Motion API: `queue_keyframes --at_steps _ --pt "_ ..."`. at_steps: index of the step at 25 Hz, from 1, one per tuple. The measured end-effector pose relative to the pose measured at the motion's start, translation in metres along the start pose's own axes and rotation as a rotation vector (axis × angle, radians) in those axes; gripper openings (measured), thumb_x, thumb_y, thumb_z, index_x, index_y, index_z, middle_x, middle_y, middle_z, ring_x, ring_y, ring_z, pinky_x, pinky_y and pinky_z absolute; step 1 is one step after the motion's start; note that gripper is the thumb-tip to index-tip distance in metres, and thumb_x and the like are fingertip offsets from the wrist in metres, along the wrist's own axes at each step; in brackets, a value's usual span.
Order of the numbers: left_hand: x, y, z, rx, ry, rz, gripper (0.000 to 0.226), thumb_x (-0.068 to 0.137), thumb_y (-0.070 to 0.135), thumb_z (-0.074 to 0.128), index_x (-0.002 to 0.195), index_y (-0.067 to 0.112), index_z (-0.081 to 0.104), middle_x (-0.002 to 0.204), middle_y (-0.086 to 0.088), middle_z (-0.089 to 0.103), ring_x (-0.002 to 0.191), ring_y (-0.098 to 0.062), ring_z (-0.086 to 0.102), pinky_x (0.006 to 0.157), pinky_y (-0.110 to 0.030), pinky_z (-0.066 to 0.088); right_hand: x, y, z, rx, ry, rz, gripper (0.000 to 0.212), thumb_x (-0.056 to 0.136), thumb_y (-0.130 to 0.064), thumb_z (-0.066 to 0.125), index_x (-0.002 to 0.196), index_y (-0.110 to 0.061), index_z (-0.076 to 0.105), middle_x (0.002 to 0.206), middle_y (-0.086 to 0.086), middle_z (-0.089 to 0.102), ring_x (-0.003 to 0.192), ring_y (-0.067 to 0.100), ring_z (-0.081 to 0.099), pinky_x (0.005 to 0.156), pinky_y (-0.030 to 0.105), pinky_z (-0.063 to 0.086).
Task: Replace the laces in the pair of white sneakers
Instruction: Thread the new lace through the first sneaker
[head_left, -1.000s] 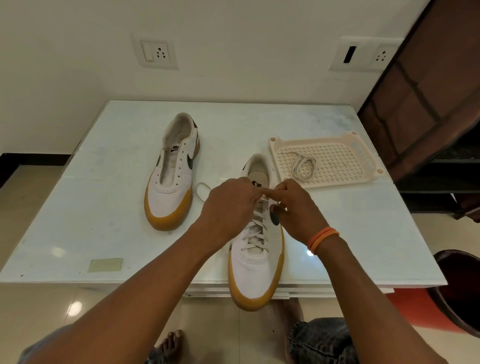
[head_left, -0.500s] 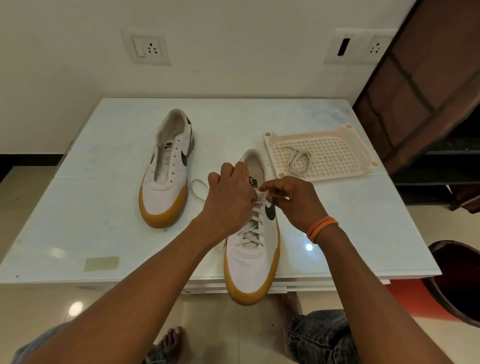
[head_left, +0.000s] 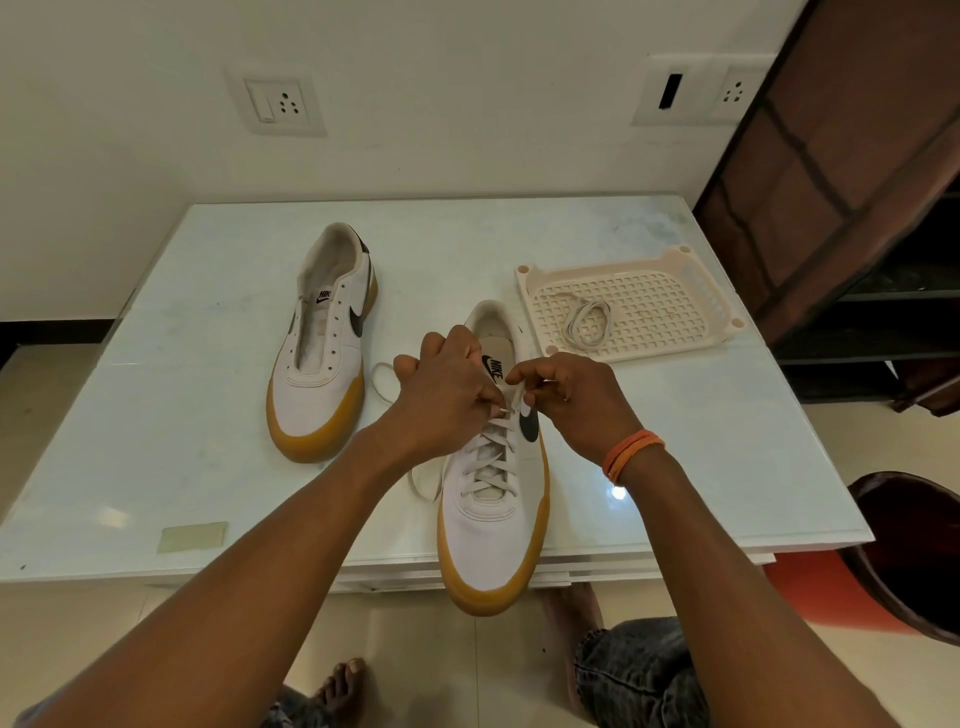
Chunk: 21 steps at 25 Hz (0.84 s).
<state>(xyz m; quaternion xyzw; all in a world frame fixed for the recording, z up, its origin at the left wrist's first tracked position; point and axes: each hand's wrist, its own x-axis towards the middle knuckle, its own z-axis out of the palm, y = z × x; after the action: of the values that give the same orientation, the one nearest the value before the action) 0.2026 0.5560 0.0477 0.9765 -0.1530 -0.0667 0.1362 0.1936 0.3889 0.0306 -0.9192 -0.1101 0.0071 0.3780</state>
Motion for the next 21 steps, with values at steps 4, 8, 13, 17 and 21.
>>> queue_keyframes --at_steps 4,8,13,17,21 --pt "0.002 -0.003 0.001 -0.162 -0.017 -0.087 0.017 0.088 0.035 0.068 0.104 0.036 0.074 0.106 0.01 0.031 0.11 -0.013 0.027 0.086 -0.034 0.017 -0.001 0.002 0.0 0.027 0.0 0.014 0.029 0.086 0.006 0.062 0.107 -0.011 0.072 0.09 -0.002 0.061 0.091 0.017 0.064 0.082 0.006 0.044" --pt "0.001 0.005 0.009 -0.157 -0.009 -0.12 0.019 0.09 0.032 0.065 0.107 0.037 0.073 0.106 0.008 0.033 0.112 -0.018 0.031 0.086 -0.035 0.022 -0.001 0.002 0.002 0.079 0.015 0.035 0.033 0.085 0.006 0.064 0.111 -0.014 0.071 0.091 -0.004 0.063 0.092 0.017 0.065 0.088 0.014 0.048" --pt "0.002 0.007 0.007 -0.204 -0.051 -0.187 0.019 0.09 0.033 0.066 0.108 0.031 0.072 0.109 0.006 0.033 0.114 -0.02 0.031 0.087 -0.035 0.023 -0.002 0.009 -0.003 0.252 0.042 0.232 0.017 0.077 -0.004 0.074 0.088 -0.016 0.071 0.086 0.0 0.072 0.087 0.015 0.07 0.083 0.035 0.058" --pt "0.001 0.008 0.005 -0.202 -0.057 -0.187 0.016 0.089 0.035 0.067 0.104 0.03 0.071 0.111 0.006 0.031 0.116 -0.021 0.031 0.088 -0.036 0.023 -0.004 0.01 -0.002 0.152 -0.029 0.205 0.002 0.078 -0.014 0.076 0.08 -0.015 0.077 0.082 -0.007 0.071 0.079 0.002 0.065 0.08 0.011 0.048" --pt "0.0 0.006 0.003 -0.122 -0.071 -0.172 0.018 0.088 0.04 0.067 0.104 0.033 0.071 0.112 0.005 0.034 0.117 -0.021 0.032 0.086 -0.036 0.022 -0.007 0.004 0.003 0.096 0.016 0.176 0.01 0.078 -0.014 0.075 0.069 -0.011 0.076 0.069 -0.009 0.068 0.066 -0.001 0.06 0.068 0.005 0.041"
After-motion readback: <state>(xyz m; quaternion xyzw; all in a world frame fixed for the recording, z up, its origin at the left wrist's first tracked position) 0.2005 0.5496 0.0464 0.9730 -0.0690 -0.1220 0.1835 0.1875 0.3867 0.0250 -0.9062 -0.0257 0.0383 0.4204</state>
